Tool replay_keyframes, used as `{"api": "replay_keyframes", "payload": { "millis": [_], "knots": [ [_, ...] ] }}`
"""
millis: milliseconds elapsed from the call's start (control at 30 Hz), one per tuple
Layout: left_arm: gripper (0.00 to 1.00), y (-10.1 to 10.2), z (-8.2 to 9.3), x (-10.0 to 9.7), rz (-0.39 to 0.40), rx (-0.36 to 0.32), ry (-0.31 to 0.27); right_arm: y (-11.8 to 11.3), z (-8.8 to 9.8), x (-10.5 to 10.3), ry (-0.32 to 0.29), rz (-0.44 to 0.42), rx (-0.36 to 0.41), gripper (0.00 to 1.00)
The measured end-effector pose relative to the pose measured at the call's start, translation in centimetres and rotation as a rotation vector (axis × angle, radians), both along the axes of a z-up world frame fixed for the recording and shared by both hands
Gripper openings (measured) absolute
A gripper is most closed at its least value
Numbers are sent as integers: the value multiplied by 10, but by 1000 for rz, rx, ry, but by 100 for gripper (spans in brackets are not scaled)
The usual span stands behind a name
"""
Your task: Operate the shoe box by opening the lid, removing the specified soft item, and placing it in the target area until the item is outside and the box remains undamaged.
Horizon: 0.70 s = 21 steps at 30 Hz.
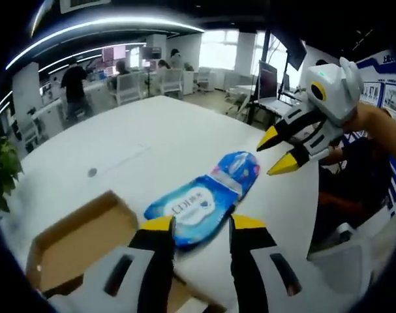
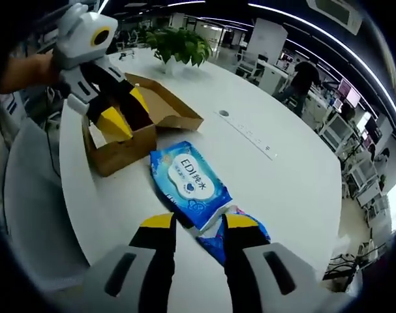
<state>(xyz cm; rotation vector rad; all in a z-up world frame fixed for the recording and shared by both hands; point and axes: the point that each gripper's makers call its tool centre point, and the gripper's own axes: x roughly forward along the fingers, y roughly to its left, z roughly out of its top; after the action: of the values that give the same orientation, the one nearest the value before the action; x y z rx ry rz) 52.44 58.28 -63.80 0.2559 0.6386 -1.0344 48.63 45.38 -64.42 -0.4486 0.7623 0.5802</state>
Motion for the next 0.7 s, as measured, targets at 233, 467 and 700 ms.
{"api": "replay_keyframes", "payload": {
  "millis": [233, 467, 700],
  "knots": [
    [38, 40, 6, 7, 44, 5, 0, 34, 2, -5, 22, 108, 13, 29],
    [42, 86, 11, 10, 75, 37, -27, 66, 2, -5, 42, 197, 36, 31],
    [45, 129, 13, 14, 124, 52, -35, 101, -3, -4, 64, 305, 44, 32]
  ]
}}
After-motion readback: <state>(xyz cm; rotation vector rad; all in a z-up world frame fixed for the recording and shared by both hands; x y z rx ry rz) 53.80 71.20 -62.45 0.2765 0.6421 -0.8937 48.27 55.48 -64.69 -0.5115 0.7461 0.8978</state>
